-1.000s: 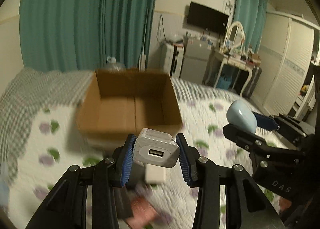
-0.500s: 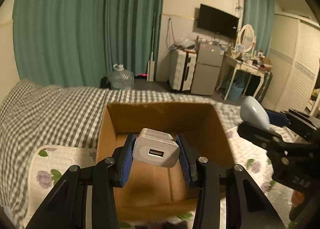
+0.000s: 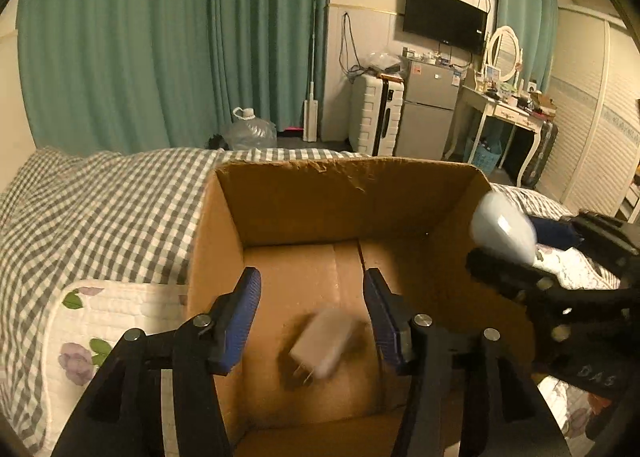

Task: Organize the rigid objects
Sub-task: 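Lower the white charger into the box with the left gripper while the right drops the blue case in, then grasp the white spray bottle with the left gripper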

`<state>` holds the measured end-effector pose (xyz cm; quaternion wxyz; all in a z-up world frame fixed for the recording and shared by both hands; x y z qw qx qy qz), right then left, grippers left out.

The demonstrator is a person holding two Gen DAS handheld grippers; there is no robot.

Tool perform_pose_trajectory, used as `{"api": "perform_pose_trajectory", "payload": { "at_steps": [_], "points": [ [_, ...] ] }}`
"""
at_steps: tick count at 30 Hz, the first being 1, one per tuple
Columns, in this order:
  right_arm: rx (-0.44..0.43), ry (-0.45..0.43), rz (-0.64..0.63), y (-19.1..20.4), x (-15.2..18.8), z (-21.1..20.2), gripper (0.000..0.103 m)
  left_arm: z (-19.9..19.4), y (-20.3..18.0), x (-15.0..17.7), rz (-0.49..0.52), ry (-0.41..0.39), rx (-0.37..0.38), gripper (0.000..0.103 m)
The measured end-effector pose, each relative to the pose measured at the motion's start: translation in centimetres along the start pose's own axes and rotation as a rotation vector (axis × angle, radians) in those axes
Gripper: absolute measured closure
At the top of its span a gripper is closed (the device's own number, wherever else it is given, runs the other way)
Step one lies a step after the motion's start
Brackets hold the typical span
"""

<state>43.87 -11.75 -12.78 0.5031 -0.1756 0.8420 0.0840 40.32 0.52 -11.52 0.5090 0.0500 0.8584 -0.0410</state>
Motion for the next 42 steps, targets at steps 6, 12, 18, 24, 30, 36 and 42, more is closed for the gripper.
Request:
{"api": "perform_pose_trajectory", "payload": {
  "at_steps": [6, 12, 18, 24, 30, 36, 42],
  "points": [
    [0.026, -0.014, -0.003, -0.3, 0.2, -2.1, 0.029, -5.4, 0.4, -0.2, 0.019, -0.047, -0.035, 0.044],
    [0.069, -0.073, 0.047, -1.2, -1.1, -8.2, 0.025, -12.6, 0.8, -0.9, -0.013, -0.122, -0.047, 0.036],
    [0.093, -0.160, 0.055, 0.1, -2.3, -15.2, 0.020, -17.5, 1.4, -0.1, -0.024, -0.148, -0.078, 0.036],
    [0.076, -0.143, 0.056, 2.1, 2.0, -18.5, 0.016, -18.8, 1.4, 3.9, -0.005, -0.101, -0.100, 0.036],
    [0.060, -0.030, 0.028, 3.7, 8.2, -17.1, 0.016, -16.4, 1.2, 11.2, 0.030, 0.047, -0.122, 0.036],
    [0.023, 0.065, -0.031, 5.3, 11.3, -14.6, 0.016, -14.2, 2.0, 16.2, 0.014, 0.190, -0.142, 0.036],
    [0.032, 0.085, -0.005, 4.7, 12.2, -14.0, 0.016, -12.8, 0.1, 18.3, 0.056, 0.263, -0.068, 0.036]
  ]
}}
Point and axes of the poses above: each gripper's, at about its wrist camera, not at the fingertips, and z roughly the way its jaws point, y to its left, x to its underside, the point moved 6 cm from there along z, roughly the way its jaws point, and after that the axes turned 11 degrees about -y, right-handed, at the moved point
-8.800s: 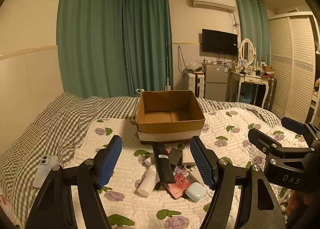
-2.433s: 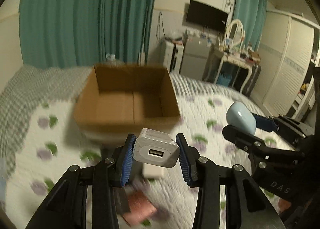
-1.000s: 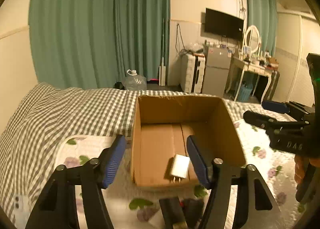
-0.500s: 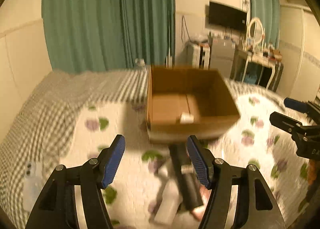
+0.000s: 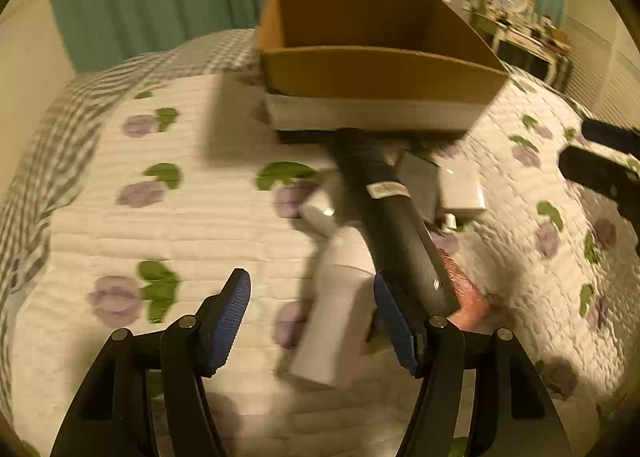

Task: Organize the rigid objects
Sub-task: 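Grasp the white spray bottle with the left gripper, then grasp the black cylindrical case with the right gripper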

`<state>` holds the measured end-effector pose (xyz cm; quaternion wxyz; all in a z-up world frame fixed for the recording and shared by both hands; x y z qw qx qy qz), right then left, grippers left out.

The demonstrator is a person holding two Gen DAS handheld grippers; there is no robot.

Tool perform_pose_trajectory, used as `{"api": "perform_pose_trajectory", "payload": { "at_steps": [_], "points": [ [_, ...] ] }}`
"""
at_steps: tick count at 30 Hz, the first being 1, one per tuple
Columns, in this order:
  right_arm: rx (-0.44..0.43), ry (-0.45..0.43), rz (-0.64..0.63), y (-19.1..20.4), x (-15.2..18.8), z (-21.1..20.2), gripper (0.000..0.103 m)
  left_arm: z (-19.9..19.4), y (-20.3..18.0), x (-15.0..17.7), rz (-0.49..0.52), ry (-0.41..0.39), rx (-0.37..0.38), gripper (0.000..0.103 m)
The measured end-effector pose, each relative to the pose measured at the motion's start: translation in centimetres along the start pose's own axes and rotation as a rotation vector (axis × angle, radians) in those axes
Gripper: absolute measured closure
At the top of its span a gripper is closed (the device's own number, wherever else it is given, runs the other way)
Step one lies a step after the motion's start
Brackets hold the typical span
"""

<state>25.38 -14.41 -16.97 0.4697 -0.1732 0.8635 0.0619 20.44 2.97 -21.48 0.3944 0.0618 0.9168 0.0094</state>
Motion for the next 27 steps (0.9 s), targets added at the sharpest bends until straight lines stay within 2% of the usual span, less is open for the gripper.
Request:
{"api": "perform_pose_trajectory", "payload": {
  "at_steps": [4, 5, 7, 12, 15, 18, 22, 27],
  "points": [
    [0.008, 0.018, 0.016, -0.6, 0.4, 0.4, 0.016, 1.7, -1.2, 0.7, 0.036, 0.062, 0.015, 0.039],
    [0.009, 0.020, 0.017, -0.6, 0.4, 0.5, 0.016, 2.2, -1.3, 0.8, 0.037, 0.068, 0.006, 0.042],
    [0.010, 0.021, 0.016, -0.6, 0.5, 0.5, 0.016, 2.6, -1.5, 0.9, 0.021, 0.074, 0.037, 0.058],
    [0.011, 0.023, 0.007, -0.2, 0.4, 0.7, 0.016, 1.5, -1.2, 0.5, 0.003, 0.038, 0.042, 0.058],
    [-0.017, 0.013, -0.005, 0.7, 0.4, 0.8, 0.016, -0.8, 0.0, -0.6, -0.054, -0.032, 0.039, 0.058],
    [-0.050, 0.007, -0.029, 1.8, 0.6, 1.2, 0.016, -2.5, 2.1, -1.6, -0.131, -0.090, 0.004, 0.058],
    [-0.127, 0.042, -0.051, 4.2, 1.4, 2.7, 0.016, -2.5, 4.2, -2.1, -0.184, -0.108, -0.062, 0.058],
    [-0.176, 0.094, -0.135, 7.6, 2.6, 5.4, 0.016, -1.6, 5.0, -2.0, -0.206, -0.092, -0.088, 0.058]
  ]
}}
Point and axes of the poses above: each gripper's, at about its wrist camera, not at the fingertips, and z roughly the way its jaws point, y to its left, x to its underside, the point moved 6 cm from there along z, roughly the way its jaws point, and after that the axes turned 11 degrees about -y, right-handed, at the moved point
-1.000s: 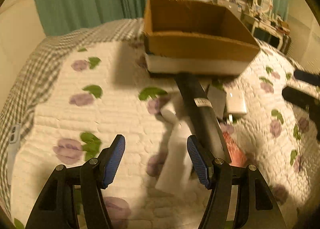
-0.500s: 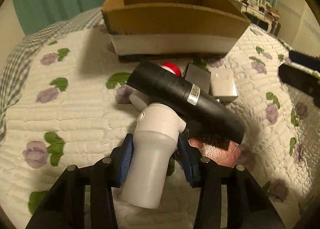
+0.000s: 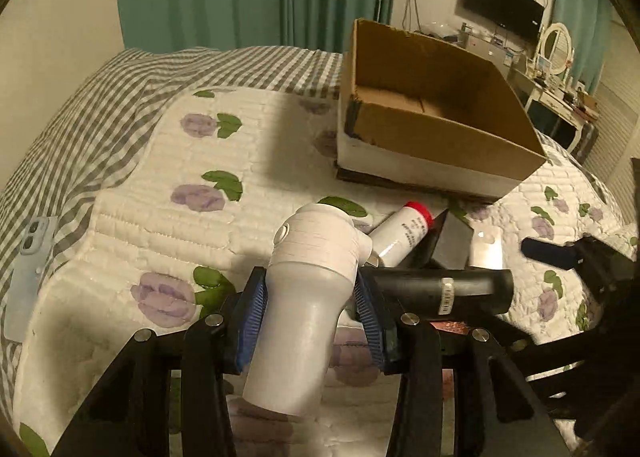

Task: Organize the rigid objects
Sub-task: 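Grasp the black cylindrical case with the right gripper, then release the white spray bottle into the box with the left gripper while the right drops the black case in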

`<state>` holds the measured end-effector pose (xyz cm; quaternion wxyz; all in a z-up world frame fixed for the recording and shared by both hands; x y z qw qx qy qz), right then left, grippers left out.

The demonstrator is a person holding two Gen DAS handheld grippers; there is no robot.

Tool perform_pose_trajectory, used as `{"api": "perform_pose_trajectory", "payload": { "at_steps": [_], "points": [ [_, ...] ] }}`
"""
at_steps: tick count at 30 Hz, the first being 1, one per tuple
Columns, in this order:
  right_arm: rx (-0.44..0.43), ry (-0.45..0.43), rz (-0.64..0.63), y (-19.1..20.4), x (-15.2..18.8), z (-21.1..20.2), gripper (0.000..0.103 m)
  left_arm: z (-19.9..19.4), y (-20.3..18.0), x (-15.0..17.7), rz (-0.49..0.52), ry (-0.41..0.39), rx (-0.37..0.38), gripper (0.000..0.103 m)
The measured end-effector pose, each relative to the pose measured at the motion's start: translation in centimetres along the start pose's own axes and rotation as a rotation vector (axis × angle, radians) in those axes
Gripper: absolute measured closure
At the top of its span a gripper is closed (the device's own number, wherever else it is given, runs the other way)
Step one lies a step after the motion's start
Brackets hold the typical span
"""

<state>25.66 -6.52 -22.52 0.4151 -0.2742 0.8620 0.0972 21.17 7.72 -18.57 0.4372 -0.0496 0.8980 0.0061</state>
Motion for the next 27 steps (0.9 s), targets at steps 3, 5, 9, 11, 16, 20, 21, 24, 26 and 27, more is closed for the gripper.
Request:
{"api": "perform_pose_trajectory", "payload": {
  "at_steps": [3, 5, 9, 11, 16, 20, 21, 24, 26, 27],
  "points": [
    [-0.015, 0.034, -0.033, 1.1, 0.4, 1.9, 0.018, 0.1, 0.1, 0.3, -0.002, 0.006, 0.000, 0.058],
    [-0.020, 0.061, -0.061, 1.7, 0.9, 3.0, 0.020, 0.0, 0.0, 0.5, 0.002, 0.009, 0.005, 0.058],
    [-0.035, 0.093, -0.098, 1.8, 1.9, 4.6, 0.021, 0.2, -0.3, 0.7, 0.009, 0.017, 0.014, 0.058],
    [-0.046, 0.093, -0.113, 1.9, 1.9, 4.8, 0.021, 0.2, -0.3, 0.8, 0.009, 0.020, 0.013, 0.058],
    [-0.055, 0.097, -0.138, 2.2, 1.9, 4.5, 0.037, 0.3, -0.2, 0.7, 0.012, 0.019, 0.008, 0.058],
    [-0.030, 0.085, -0.207, 3.0, 2.0, 3.4, 0.056, 0.3, -0.1, 0.7, 0.008, 0.022, -0.002, 0.058],
    [-0.020, 0.088, -0.221, 2.9, 2.1, 3.2, 0.062, 0.3, -0.1, 0.7, 0.006, 0.023, -0.006, 0.058],
    [-0.029, 0.076, -0.206, 2.7, 2.2, 2.0, 0.067, 0.1, -0.1, 0.8, 0.006, 0.024, -0.021, 0.058],
    [-0.026, 0.057, -0.191, 2.3, 2.0, 1.0, 0.067, -0.1, -0.2, 0.7, 0.005, 0.022, -0.029, 0.058],
    [-0.027, 0.049, -0.180, 2.1, 1.8, 0.6, 0.067, -0.4, -0.2, 0.7, 0.006, 0.018, -0.032, 0.058]
  ]
}}
Point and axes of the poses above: each gripper's, at about its wrist camera, not at the fingertips, and z roughly the way its jaws point, y to its left, x to its underside, the point moved 6 cm from there along z, roughly the way its jaws point, and after that the axes turned 11 degrees about -y, right-handed, at the moved point
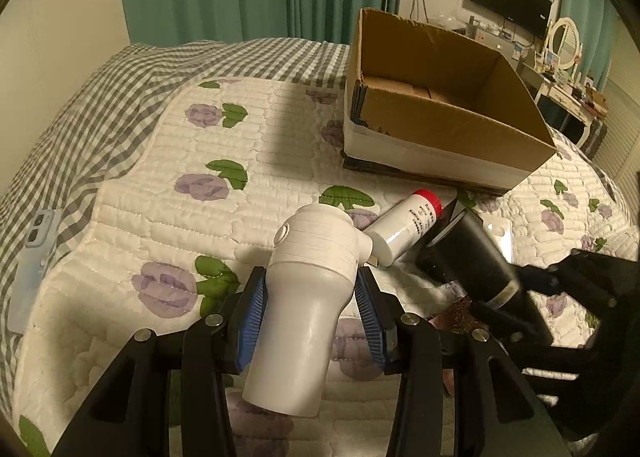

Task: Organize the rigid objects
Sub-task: 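Release the white spray bottle into the box with the left gripper while the right drops the black case in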

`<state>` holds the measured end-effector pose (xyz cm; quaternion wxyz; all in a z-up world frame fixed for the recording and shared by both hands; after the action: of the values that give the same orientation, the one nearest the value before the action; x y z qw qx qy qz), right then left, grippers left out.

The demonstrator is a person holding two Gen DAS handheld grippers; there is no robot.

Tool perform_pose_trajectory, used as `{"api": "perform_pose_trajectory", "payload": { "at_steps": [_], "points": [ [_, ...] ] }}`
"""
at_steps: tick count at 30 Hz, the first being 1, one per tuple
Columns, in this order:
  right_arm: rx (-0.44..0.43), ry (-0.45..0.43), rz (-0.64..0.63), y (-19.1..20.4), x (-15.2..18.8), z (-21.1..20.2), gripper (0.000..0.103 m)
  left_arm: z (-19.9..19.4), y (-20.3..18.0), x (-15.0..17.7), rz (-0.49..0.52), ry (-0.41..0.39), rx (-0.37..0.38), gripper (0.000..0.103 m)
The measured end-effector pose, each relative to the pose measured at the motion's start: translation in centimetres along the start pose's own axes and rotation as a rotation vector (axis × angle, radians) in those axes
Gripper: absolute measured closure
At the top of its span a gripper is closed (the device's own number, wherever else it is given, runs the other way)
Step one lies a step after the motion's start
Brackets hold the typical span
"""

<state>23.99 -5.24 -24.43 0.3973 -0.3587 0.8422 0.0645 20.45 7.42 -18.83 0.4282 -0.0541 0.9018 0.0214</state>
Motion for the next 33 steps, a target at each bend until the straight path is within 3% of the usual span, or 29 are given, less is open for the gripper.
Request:
{"api": "perform_pose_trajectory", "payload": {
  "at_steps": [11, 19, 26, 33],
  "points": [
    [0.028, -0.158, 0.144, -3.9, -3.1, -6.4, 0.067, -3.8, -2.7, -2.8, 0.004, -0.065, 0.060, 0.058],
    [0.078, -0.287, 0.192, -8.3, -9.1, -11.1, 0.067, -5.1, -4.8, -9.5, 0.022, -0.169, 0.118, 0.058],
    [0.146, -0.341, 0.217, -14.1, -14.5, -11.2, 0.067, -2.6, -5.9, -16.5, 0.022, -0.237, 0.142, 0.058],
    [0.168, -0.334, 0.234, -17.8, -16.7, -7.3, 0.067, 3.3, -8.0, -19.6, 0.073, -0.226, 0.137, 0.058]
  ]
}}
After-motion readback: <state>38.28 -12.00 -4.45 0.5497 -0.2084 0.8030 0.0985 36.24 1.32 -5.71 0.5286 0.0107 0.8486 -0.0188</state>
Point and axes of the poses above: each gripper's, at about its wrist camera, not at the fingertips, and z roughly the way its jaws point, y to its left, x to its underside, the point moved 6 cm from there along z, roughly the way its jaws point, and after that the axes turned 11 degrees about -y, right-handed, at the moved point
